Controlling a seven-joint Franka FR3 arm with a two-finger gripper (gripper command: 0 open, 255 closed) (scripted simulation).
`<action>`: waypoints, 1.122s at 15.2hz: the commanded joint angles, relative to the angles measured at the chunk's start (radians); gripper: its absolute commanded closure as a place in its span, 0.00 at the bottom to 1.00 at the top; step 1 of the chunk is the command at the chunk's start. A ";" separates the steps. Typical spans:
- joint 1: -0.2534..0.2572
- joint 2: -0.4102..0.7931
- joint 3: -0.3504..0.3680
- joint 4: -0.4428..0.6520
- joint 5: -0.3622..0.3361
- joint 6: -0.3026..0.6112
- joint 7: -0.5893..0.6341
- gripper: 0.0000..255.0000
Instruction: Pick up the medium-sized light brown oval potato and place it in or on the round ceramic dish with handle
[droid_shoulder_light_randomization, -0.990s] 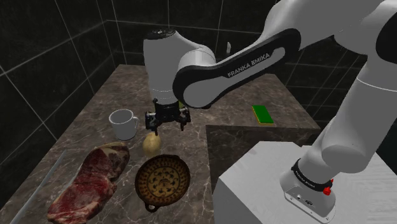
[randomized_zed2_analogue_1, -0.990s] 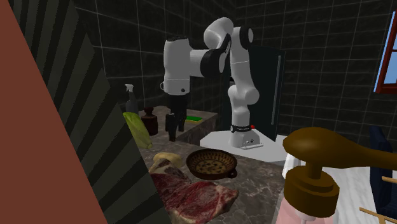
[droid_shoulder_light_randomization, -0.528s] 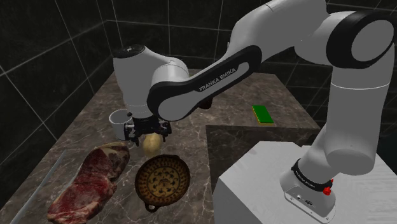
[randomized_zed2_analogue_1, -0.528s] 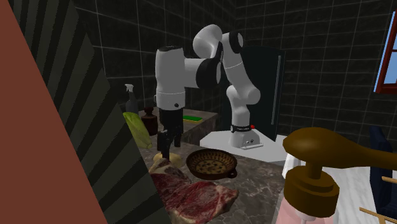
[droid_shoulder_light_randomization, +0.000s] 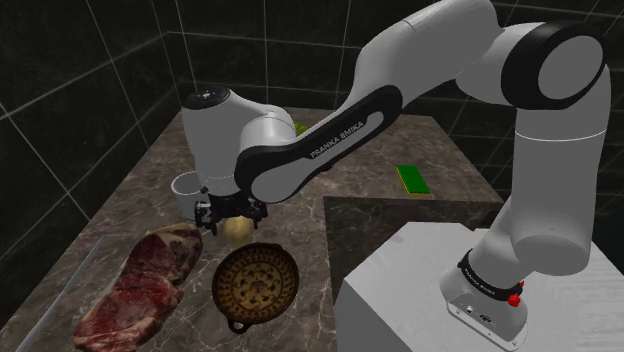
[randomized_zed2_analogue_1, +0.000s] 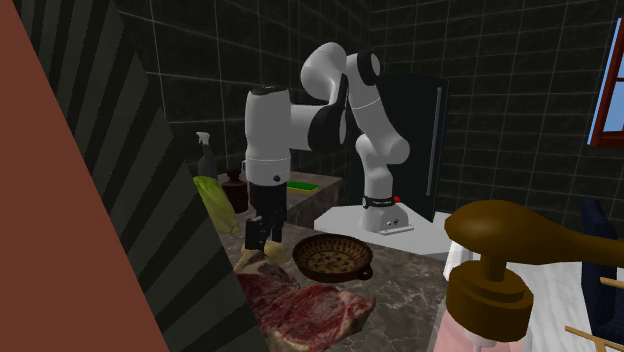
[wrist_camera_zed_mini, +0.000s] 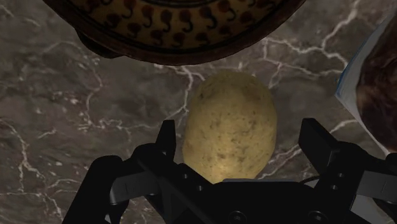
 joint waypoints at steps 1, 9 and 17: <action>0.002 0.021 -0.005 -0.005 -0.003 0.001 0.000 0.00; -0.001 0.011 -0.001 -0.017 0.001 0.003 0.002 1.00; -0.001 0.014 -0.001 -0.001 0.002 -0.009 -0.003 1.00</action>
